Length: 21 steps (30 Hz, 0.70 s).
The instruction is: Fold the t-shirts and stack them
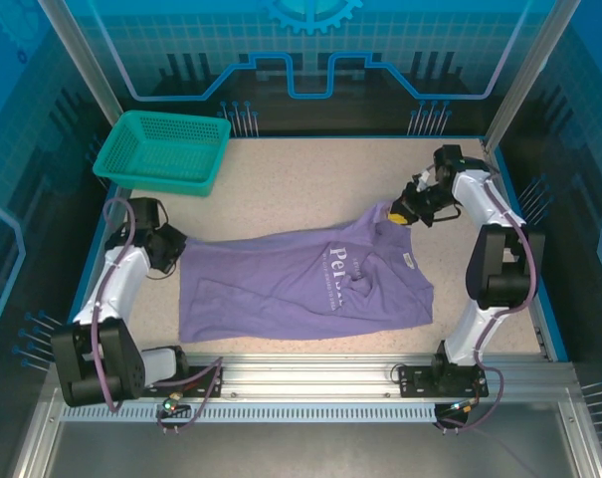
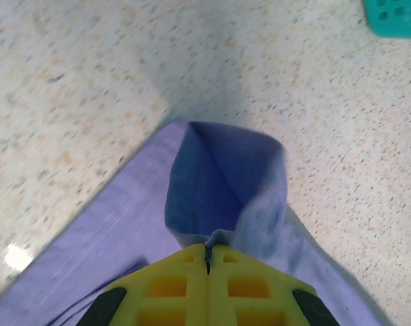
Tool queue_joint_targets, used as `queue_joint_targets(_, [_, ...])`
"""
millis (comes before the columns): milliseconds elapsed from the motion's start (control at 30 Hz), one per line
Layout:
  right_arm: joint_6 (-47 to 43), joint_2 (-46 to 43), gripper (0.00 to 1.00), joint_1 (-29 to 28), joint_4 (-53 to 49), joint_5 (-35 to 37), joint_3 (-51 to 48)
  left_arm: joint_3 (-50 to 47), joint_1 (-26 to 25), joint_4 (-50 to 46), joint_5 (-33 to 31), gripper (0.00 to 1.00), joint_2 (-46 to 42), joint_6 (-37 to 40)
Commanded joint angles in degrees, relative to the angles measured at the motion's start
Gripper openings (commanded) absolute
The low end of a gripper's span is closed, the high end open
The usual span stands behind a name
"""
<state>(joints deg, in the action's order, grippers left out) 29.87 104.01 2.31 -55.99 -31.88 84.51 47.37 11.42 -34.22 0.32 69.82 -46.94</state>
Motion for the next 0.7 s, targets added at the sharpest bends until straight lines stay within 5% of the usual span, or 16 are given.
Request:
queue_joint_targets(0, [-0.8,-2.4,0.00,0.5,-6.2,0.9,-0.8,-2.5,-0.5,-8.7,0.5,0.00,-3.4,-3.8])
queue_joint_targets(367, [0.5,-2.4,0.00,0.6,-12.3,1.6,-3.1,-1.4,-0.4,-17.5,-2.5,0.00,-5.9,-5.3])
queue_joint_targets(467, [0.6,-1.7,0.00,0.3,-11.9,1.3,-4.6,-1.7,-0.5,-18.4,-4.4,0.12,-5.2,-5.2])
queue_joint_targets(500, [0.5,-1.5,0.02,0.1,-11.8,1.4,-5.1,-1.9,-0.4,-18.1,-4.6,0.23,-5.1,-5.3])
queue_joint_targets(533, [0.4,-1.4,0.07,0.1,-12.0,2.1,-5.7,-1.8,-0.1,-17.7,-4.8,0.32,-4.8,-4.9])
queue_joint_targets(667, [1.8,-2.5,0.33,1.3,-11.5,5.3,-8.3,1.2,0.9,-16.6,-5.3,0.43,-2.9,-4.4])
